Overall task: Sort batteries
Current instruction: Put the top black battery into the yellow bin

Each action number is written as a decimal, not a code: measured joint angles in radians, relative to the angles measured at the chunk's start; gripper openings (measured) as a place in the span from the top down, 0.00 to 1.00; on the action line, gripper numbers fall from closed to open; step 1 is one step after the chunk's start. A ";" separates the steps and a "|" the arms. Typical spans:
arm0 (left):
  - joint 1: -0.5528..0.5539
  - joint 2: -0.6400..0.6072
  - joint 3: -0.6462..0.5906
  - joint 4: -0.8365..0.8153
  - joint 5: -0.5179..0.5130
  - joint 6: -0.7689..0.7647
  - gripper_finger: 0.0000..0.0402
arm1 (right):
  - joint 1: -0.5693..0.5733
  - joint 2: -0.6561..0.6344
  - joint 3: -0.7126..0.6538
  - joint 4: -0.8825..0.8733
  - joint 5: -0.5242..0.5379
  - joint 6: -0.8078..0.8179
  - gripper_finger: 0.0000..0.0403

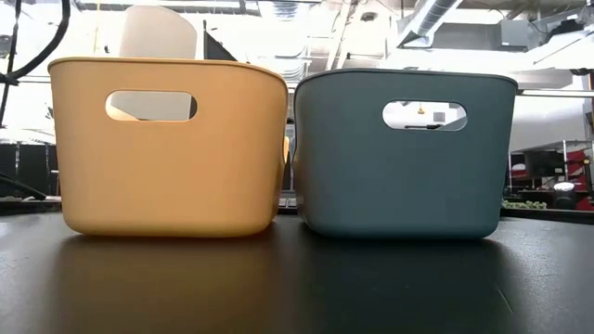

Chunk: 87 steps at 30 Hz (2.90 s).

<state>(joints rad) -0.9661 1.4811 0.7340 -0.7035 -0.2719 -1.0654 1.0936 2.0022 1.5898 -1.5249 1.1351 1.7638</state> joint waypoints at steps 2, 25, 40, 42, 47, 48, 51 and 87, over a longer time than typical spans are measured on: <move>0.001 -0.001 -0.002 0.002 0.000 0.003 0.59 | -0.002 0.000 0.000 0.000 0.000 0.000 0.35; 0.025 0.000 -0.003 -0.001 -0.020 0.042 0.72 | -0.002 0.000 0.000 0.003 0.000 -0.001 0.35; 0.026 -0.004 -0.069 0.088 0.015 -0.001 0.86 | -0.003 0.000 0.000 0.004 -0.001 -0.001 0.35; 0.026 -0.004 -0.069 0.087 0.018 -0.001 0.91 | -0.008 0.000 0.000 0.004 -0.001 -0.001 0.35; 0.026 -0.008 -0.068 0.068 0.023 -0.019 0.96 | -0.017 0.000 0.000 0.004 -0.004 -0.002 0.35; 0.026 -0.012 -0.066 0.057 0.024 -0.027 0.96 | -0.017 0.000 0.000 0.003 -0.007 -0.002 0.35; 0.026 -0.036 -0.054 0.026 0.014 -0.050 0.96 | -0.017 0.000 0.000 0.004 -0.008 -0.002 0.35; 0.449 -0.314 0.194 -0.021 -0.278 0.537 0.55 | -0.026 0.000 0.000 0.014 -0.008 -0.015 0.35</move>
<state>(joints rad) -0.5175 1.1667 0.9283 -0.7242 -0.5501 -0.5286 1.0679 2.0022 1.5898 -1.5109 1.1275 1.7491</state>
